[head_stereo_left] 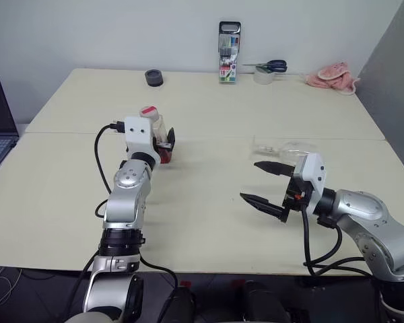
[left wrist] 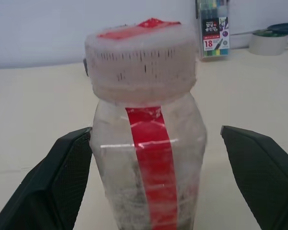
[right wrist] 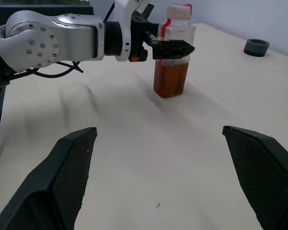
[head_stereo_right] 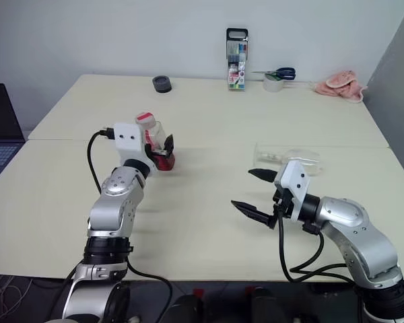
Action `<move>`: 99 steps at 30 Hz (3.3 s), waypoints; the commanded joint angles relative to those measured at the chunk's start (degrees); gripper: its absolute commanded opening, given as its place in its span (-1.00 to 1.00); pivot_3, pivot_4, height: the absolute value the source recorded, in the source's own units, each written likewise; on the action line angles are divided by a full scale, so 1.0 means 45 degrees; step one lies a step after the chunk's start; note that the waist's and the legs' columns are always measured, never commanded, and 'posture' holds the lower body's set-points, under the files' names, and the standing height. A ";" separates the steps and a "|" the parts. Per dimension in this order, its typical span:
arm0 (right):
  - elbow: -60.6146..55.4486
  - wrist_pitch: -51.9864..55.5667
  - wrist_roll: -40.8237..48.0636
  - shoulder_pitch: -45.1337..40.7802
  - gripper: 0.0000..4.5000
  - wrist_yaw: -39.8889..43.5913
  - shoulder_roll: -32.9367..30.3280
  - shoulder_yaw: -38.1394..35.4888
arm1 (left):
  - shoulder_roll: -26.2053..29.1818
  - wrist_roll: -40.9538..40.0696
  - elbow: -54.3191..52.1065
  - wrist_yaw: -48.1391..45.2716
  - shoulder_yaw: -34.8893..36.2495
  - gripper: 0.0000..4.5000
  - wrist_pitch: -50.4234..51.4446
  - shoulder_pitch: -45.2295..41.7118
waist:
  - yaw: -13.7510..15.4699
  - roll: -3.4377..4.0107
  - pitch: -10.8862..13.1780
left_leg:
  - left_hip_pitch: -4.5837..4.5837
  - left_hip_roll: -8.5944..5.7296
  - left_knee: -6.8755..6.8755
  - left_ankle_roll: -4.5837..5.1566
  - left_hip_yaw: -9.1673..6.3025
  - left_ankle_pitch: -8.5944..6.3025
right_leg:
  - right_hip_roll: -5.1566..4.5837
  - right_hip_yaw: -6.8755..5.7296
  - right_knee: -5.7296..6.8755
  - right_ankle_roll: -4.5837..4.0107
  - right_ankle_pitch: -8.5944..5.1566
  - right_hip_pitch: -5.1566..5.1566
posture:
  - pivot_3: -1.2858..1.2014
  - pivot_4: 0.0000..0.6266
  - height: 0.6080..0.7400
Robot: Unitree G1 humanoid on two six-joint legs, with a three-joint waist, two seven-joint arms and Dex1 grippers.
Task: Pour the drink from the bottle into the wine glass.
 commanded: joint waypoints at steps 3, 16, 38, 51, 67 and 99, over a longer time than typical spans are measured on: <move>-0.0304 0.0243 0.0220 -0.0476 1.00 -0.0119 0.0019 -0.0069 | 0.0179 0.0211 0.0047 0.0111 0.0038 0.98 -0.0036 -0.0550 | 0.0000 0.0000 0.0000 | 0.0000 0.0000 -0.0001 -0.0004 0.0000 0.0002 | 0.0000 0.0001 0.0000 0.0000 0.0000 -0.0002 | 0.03 -0.52 1.00; -0.0516 0.0884 0.0433 -0.0970 1.00 -0.0406 0.0069 -0.0082 | 0.0276 0.0514 0.0821 0.0124 0.0015 0.71 -0.0129 -0.0889 | -0.0001 0.0000 0.0000 | -0.0003 0.0000 -0.0001 -0.0007 -0.0001 0.0004 | -0.0001 0.0000 0.0001 0.0000 0.0000 -0.0006 | 0.03 -0.52 1.00; -0.1743 0.1554 0.0526 -0.0700 1.00 -0.1582 -0.0523 -0.1569 | 0.0959 -0.2734 -0.0482 -0.8182 -0.2200 -0.19 -0.0918 -0.0442 | 0.0018 -0.0001 0.0002 | -0.0090 -0.0006 0.0014 -0.0034 -0.0010 0.0020 | -0.0007 -0.0013 0.0000 -0.0002 0.0001 -0.0070 | 0.03 -0.52 1.00; -0.2322 0.3832 0.1125 -0.2591 1.00 -0.5195 0.1788 -0.0181 | 0.1379 -0.3278 0.0895 -1.3954 -0.3889 -0.19 -0.2068 -0.2016 | -0.0058 0.0010 0.0007 | -0.0091 0.0003 0.0009 0.0010 -0.0012 -0.0003 | 0.0013 -0.0010 0.0005 -0.0004 0.0000 -0.0079 | 0.03 -0.52 1.00; -0.2011 0.3267 0.0121 -0.2583 -0.14 -0.5800 0.3016 0.0538 | 0.1270 -0.3021 0.1471 -1.4370 -0.3912 -0.19 -0.2516 -0.2213 | -0.0059 0.0012 0.0008 | -0.0095 0.0002 0.0010 0.0020 -0.0020 -0.0008 | 0.0012 -0.0013 0.0007 -0.0004 0.0000 -0.0085 | 0.03 -0.52 1.00; -0.2331 0.2395 -0.1663 -0.1943 0.73 -0.5670 0.2649 0.0538 | 0.1333 -0.3124 0.2829 -1.4247 -0.3118 -0.20 -0.2275 -0.3116 | -0.0100 0.0039 0.0021 | -0.0173 -0.0002 0.0030 -0.0025 -0.0024 0.0021 | 0.0002 -0.0016 0.0032 -0.0003 0.0003 -0.0164 | 0.03 -0.52 1.00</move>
